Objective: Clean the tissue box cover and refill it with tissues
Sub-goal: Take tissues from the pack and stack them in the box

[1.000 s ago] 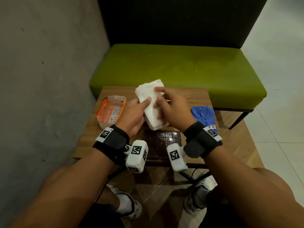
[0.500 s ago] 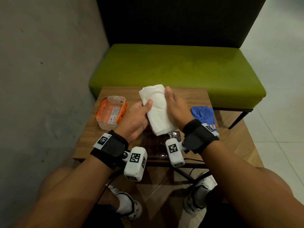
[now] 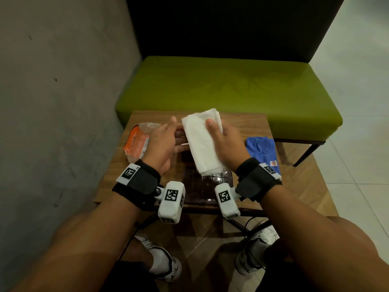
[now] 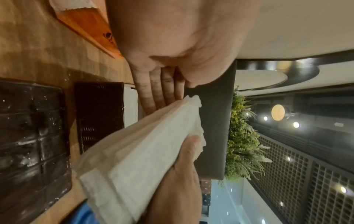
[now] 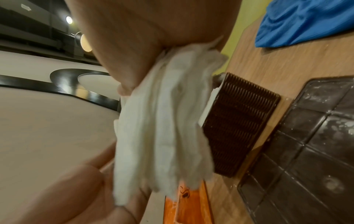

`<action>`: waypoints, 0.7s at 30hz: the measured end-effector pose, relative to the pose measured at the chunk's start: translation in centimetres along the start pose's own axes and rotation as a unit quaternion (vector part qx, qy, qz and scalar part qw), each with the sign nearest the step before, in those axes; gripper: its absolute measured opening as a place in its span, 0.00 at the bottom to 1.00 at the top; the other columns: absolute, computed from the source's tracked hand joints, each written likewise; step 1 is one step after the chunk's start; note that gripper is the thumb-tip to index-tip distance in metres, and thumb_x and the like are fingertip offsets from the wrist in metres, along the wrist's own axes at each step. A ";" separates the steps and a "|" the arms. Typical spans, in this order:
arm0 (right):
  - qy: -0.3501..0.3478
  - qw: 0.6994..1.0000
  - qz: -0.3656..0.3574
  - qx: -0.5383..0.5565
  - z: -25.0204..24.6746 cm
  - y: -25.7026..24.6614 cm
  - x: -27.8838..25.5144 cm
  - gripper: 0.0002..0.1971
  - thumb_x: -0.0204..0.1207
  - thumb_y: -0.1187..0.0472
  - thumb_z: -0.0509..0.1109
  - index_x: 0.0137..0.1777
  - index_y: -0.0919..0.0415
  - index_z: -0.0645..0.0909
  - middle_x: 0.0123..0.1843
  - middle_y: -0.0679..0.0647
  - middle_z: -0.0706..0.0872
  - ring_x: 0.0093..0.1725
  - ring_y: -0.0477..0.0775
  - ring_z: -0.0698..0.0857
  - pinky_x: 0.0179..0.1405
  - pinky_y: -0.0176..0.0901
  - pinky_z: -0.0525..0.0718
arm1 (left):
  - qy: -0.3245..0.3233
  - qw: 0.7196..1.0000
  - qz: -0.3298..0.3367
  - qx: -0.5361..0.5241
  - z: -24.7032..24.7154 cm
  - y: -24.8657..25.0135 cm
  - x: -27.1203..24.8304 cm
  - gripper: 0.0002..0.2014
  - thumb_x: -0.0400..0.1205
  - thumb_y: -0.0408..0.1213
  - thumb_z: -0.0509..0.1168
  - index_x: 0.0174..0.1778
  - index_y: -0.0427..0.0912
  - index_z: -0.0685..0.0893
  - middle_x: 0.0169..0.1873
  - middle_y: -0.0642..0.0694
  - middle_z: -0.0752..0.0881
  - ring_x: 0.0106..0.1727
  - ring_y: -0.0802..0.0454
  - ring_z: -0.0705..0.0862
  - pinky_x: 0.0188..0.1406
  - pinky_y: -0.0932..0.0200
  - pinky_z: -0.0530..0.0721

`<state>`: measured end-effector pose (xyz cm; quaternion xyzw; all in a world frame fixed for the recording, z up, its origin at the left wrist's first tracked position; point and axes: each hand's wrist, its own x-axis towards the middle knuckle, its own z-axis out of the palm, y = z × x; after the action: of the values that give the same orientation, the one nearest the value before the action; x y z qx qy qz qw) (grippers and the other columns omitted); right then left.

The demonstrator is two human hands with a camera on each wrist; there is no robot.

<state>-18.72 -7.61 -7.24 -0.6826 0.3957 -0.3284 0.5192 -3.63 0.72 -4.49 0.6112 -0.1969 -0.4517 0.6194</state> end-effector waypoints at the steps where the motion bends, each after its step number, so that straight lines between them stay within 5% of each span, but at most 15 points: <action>1: 0.000 1.000 0.001 -0.003 0.0 -0.2 0.0 0.21 0.92 0.42 0.63 0.54 0.58 0.86 0.50 0.60 0.94 0.50 0.64 0.94 0.51 0.65 0.92 | -0.017 1.000 -0.003 0.017 0.1 0.0 -0.1 0.28 0.94 0.59 0.60 0.70 0.37 0.88 0.60 0.37 0.95 0.53 0.49 0.97 0.50 0.50 0.97; 2: -0.005 1.000 0.000 -0.003 0.1 -0.2 0.0 0.21 0.92 0.42 0.63 0.54 0.59 0.86 0.50 0.60 0.94 0.50 0.64 0.94 0.51 0.66 0.92 | -0.039 0.999 -0.003 0.037 0.2 -0.1 -0.3 0.29 0.90 0.63 0.63 0.70 0.41 0.89 0.61 0.42 0.96 0.58 0.48 0.96 0.55 0.48 0.96; 4: -0.017 1.000 -0.002 0.004 0.3 -0.3 0.0 0.22 0.91 0.41 0.64 0.56 0.61 0.86 0.51 0.61 0.94 0.50 0.65 0.94 0.52 0.70 0.93 | -0.060 0.997 0.016 0.044 0.5 -0.5 -0.6 0.21 0.90 0.54 0.69 0.70 0.41 0.89 0.61 0.43 0.96 0.64 0.45 0.95 0.59 0.48 0.95; 7: -0.018 1.000 0.006 0.021 0.2 -0.4 -0.1 0.24 0.90 0.41 0.65 0.58 0.64 0.86 0.52 0.63 0.94 0.52 0.68 0.94 0.53 0.73 0.92 | -0.037 0.999 0.032 0.023 0.7 -0.6 -0.7 0.11 0.93 0.41 0.68 0.65 0.40 0.91 0.59 0.41 0.97 0.62 0.44 0.95 0.51 0.53 0.97; 10: -0.013 1.000 0.006 0.024 -0.2 -0.3 -0.2 0.24 0.91 0.41 0.64 0.58 0.65 0.86 0.53 0.64 0.94 0.52 0.69 0.94 0.55 0.72 0.92 | -0.026 0.999 0.027 0.019 0.6 -0.5 -0.8 0.14 0.96 0.45 0.62 0.60 0.43 0.91 0.56 0.43 0.97 0.53 0.51 0.97 0.43 0.55 0.96; 14: -0.020 1.000 0.001 0.015 -0.5 0.0 -0.3 0.24 0.90 0.40 0.64 0.59 0.62 0.87 0.55 0.64 0.94 0.54 0.68 0.93 0.57 0.70 0.92 | -0.039 0.999 0.008 0.006 0.1 -0.7 -0.8 0.19 0.97 0.47 0.59 0.68 0.38 0.90 0.59 0.39 0.96 0.57 0.42 0.97 0.51 0.45 0.97; 18: -0.045 0.999 -0.005 -0.010 -1.0 -0.2 -0.1 0.17 0.92 0.44 0.64 0.53 0.55 0.86 0.48 0.55 0.94 0.46 0.53 0.94 0.46 0.54 0.92 | -0.021 0.999 0.013 0.042 -0.7 -0.2 -0.3 0.22 0.97 0.50 0.59 0.69 0.36 0.89 0.62 0.36 0.95 0.57 0.42 0.96 0.49 0.46 0.97; 21: -0.086 0.993 -0.034 -0.078 -1.2 -0.5 0.2 0.17 0.92 0.43 0.63 0.51 0.53 0.84 0.44 0.51 0.92 0.38 0.44 0.91 0.37 0.42 0.86 | -0.011 0.981 0.122 0.149 -1.3 0.6 0.4 0.27 0.89 0.65 0.64 0.68 0.45 0.87 0.64 0.46 0.93 0.65 0.50 0.93 0.63 0.49 0.93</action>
<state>-19.56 -8.28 -6.43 -0.7600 0.3506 -0.2539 0.4849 -2.20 1.05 -4.29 0.6632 -0.3417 -0.3446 0.5698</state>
